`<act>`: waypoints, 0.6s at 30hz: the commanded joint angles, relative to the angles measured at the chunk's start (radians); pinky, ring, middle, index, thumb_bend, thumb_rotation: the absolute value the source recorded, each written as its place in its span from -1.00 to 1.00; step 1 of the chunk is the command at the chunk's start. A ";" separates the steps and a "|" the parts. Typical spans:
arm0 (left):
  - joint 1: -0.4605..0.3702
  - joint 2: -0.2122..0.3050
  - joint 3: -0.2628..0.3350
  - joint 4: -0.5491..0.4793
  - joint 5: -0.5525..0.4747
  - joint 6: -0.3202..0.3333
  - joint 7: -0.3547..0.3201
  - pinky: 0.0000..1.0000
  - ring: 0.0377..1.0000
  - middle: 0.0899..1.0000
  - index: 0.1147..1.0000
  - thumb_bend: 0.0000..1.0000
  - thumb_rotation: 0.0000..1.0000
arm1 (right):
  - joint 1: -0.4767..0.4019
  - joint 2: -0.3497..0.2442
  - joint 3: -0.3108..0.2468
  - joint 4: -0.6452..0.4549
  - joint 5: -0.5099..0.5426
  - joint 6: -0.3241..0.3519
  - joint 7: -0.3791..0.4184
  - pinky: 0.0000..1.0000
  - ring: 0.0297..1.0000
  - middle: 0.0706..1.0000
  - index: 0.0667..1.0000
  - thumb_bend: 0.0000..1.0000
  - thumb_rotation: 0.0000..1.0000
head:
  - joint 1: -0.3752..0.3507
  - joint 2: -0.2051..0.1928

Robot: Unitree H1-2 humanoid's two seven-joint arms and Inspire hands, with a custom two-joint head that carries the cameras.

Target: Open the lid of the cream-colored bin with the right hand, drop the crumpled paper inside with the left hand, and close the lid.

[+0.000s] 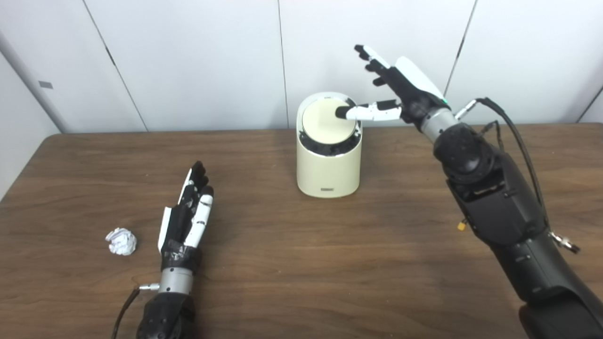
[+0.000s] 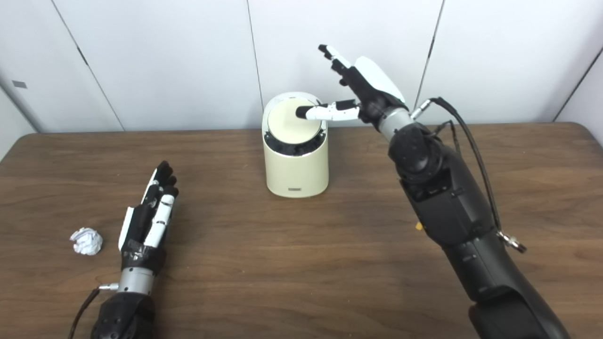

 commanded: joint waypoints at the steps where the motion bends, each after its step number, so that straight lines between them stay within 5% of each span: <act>1: 0.027 -0.029 -0.018 0.029 -0.002 -0.011 0.004 1.00 1.00 1.00 1.00 -0.34 0.19 | -0.063 -0.018 0.004 -0.003 -0.025 -0.045 -0.003 0.64 0.83 0.92 0.97 0.29 0.04 | 0.000 -0.001; 18: 0.026 -0.050 -0.026 0.026 0.003 -0.010 0.010 1.00 1.00 1.00 1.00 -0.36 0.08 | -0.117 0.016 0.035 0.124 -0.069 -0.099 -0.009 0.69 0.88 0.93 0.96 0.30 -0.04 | 0.002 0.005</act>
